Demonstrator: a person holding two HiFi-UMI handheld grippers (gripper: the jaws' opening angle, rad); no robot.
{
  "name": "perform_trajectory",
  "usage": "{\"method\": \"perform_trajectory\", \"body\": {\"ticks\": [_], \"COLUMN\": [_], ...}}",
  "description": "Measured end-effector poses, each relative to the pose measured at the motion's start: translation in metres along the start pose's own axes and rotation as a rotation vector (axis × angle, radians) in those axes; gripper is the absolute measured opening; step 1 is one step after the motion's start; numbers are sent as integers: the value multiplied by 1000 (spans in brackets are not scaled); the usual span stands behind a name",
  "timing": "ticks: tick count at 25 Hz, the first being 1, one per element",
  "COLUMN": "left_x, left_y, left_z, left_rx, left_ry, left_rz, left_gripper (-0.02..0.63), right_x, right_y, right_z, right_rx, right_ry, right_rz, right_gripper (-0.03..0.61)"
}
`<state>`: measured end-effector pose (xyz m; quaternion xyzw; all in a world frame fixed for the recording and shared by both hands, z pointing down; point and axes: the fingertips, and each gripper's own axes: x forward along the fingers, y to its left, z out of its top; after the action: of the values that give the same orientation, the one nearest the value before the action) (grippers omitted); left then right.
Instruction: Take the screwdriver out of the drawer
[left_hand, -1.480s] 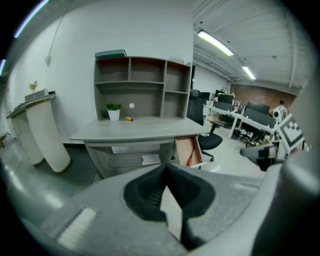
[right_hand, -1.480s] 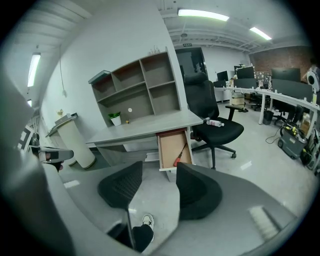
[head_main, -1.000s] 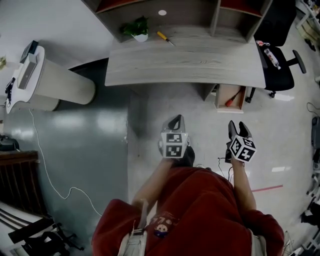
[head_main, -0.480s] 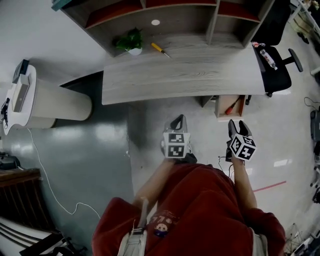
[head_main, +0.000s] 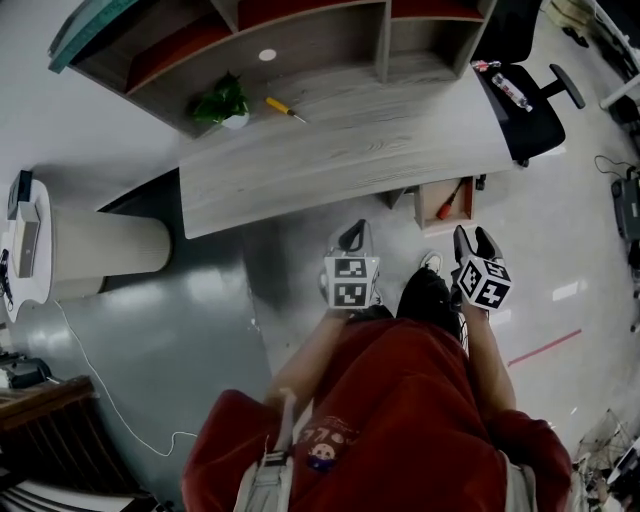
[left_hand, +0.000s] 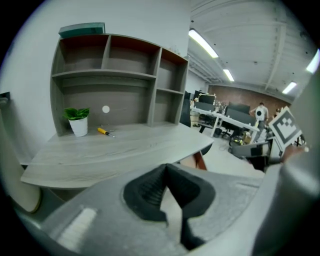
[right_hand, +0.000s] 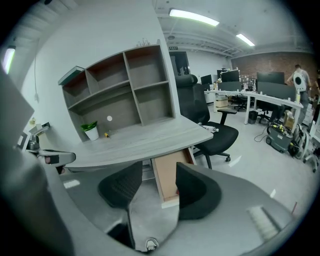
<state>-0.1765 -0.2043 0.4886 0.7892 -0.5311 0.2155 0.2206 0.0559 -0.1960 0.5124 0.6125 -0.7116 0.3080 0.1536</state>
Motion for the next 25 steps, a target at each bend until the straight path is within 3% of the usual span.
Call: {"method": "perform_trajectory", "body": {"ticks": [16,25], "left_x": [63,95], "left_y": [-50,-74], "left_z": [12,-4], "left_rx": [50,61], "left_ry": [35,89], "left_rz": [-16,-22], "left_gripper": [-2,-2], "right_x": [29,64], "right_y": [-55,-73], "right_z": [-9,-30], "right_rx": [16,26], "right_ry": [76,150], "right_rz": [27,57], "right_gripper": [196,196]}}
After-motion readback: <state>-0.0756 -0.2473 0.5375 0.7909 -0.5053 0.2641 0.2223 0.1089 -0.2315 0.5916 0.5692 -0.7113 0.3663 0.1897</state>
